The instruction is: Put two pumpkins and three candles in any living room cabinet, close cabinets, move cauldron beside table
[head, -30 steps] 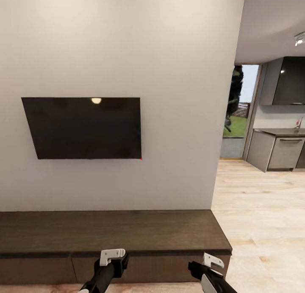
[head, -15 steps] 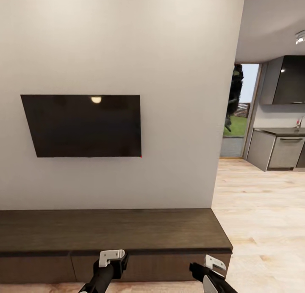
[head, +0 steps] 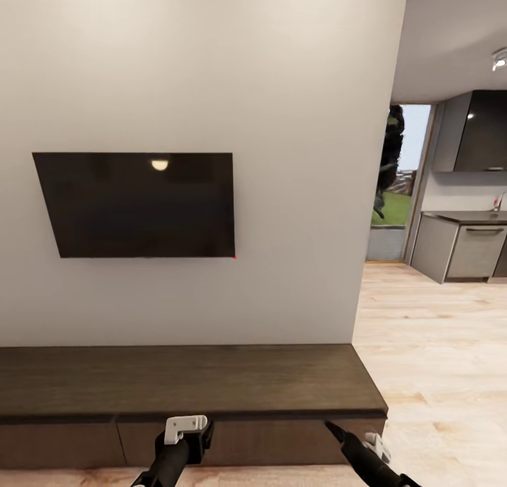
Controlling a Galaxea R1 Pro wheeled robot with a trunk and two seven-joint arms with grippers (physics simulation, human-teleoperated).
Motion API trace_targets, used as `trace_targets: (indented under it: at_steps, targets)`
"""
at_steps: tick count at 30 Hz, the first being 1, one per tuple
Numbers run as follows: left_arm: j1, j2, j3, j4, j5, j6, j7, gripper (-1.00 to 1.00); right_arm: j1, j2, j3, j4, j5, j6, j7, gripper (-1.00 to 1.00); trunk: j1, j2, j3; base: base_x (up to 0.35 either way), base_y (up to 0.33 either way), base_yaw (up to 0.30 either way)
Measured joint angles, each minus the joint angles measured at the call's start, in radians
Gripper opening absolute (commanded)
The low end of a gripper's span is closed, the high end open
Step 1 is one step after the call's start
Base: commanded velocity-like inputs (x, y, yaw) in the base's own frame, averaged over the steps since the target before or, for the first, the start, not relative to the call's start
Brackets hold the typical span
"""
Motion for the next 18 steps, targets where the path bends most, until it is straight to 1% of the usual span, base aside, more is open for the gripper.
trace_targets:
  at_steps: [8,10,11,12,15,18]
  targets:
    - [0.000,0.000,0.000,0.000,0.000,-0.001,0.000,1.00,0.001,-0.019,-0.013,0.029,-0.022,0.000,0.046,1.00,0.031,-0.056,-0.025,0.000,0.000,0.000]
    - [0.000,0.000,-0.001,0.001,-0.001,-0.002,0.001,1.00,0.001,-0.023,-0.017,0.031,-0.034,0.003,0.086,1.00,0.038,-0.070,-0.031,0.000,0.000,0.000]
    - [0.000,0.000,0.000,0.001,-0.001,-0.002,0.001,1.00,0.001,-0.025,-0.019,0.032,-0.040,0.005,0.126,1.00,0.042,-0.077,-0.034,0.000,0.000,0.000]
    - [0.000,0.000,0.000,0.001,-0.001,-0.002,0.001,1.00,0.001,-0.025,-0.019,0.032,-0.042,0.006,0.146,1.00,0.046,-0.084,-0.038,0.000,0.000,0.000]
    - [0.000,0.000,0.000,0.001,-0.001,-0.002,0.001,1.00,0.002,-0.026,-0.021,0.032,-0.046,0.003,0.187,1.00,0.058,-0.105,-0.047,0.000,0.000,0.000]
    - [0.000,0.000,-0.001,0.002,-0.001,-0.003,0.001,1.00,0.002,-0.026,-0.021,0.026,-0.048,0.000,0.203,1.00,0.069,-0.126,-0.056,0.000,0.000,0.000]
